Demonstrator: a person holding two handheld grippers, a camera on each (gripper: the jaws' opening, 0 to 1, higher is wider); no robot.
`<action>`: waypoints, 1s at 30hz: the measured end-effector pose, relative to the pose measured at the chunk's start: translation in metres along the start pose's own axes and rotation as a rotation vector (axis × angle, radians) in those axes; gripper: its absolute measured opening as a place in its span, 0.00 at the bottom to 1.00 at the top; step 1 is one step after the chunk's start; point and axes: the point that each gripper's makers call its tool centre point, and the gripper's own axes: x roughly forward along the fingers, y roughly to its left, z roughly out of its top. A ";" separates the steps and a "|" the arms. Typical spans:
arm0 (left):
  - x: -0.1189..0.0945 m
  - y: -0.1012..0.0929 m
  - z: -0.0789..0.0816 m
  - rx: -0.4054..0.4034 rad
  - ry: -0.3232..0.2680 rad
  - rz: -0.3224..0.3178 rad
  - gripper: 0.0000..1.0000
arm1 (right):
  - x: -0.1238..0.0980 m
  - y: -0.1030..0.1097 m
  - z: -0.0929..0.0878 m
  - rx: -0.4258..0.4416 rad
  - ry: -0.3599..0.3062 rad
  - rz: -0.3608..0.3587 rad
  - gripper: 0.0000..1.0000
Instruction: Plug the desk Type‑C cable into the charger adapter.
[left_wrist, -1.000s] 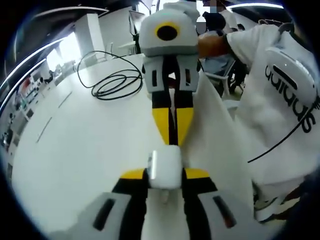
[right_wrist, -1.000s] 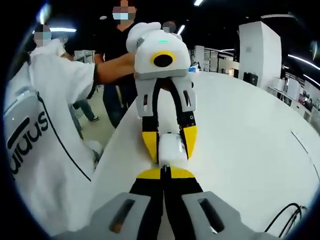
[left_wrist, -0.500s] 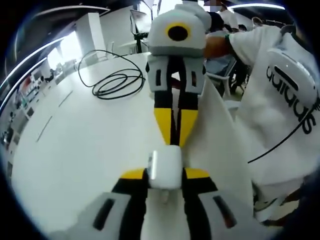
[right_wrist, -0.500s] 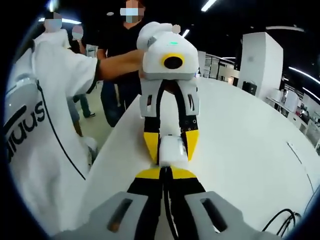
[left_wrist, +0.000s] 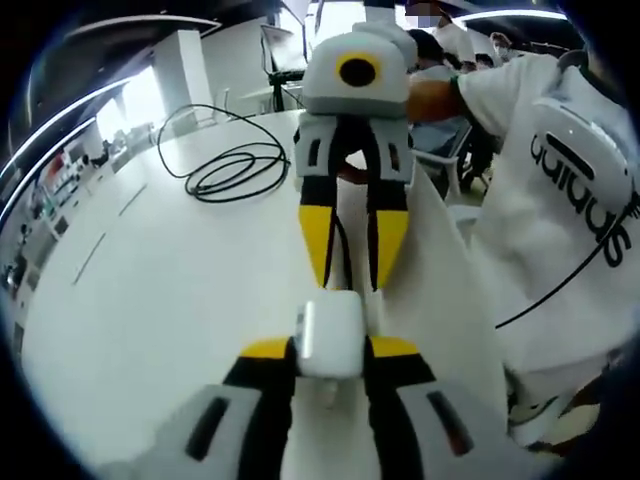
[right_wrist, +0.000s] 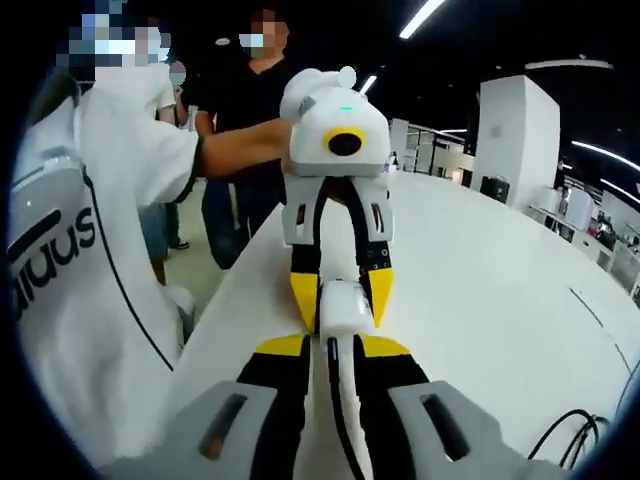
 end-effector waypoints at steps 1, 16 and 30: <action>0.000 0.000 0.000 -0.001 -0.002 0.001 0.26 | -0.003 -0.001 0.003 0.008 -0.016 -0.009 0.25; -0.001 0.001 0.001 -0.009 -0.031 0.004 0.27 | -0.037 -0.016 0.033 0.083 -0.218 -0.120 0.38; -0.002 0.001 0.003 -0.019 -0.073 0.010 0.27 | -0.114 -0.036 0.049 0.137 -0.407 -0.373 0.77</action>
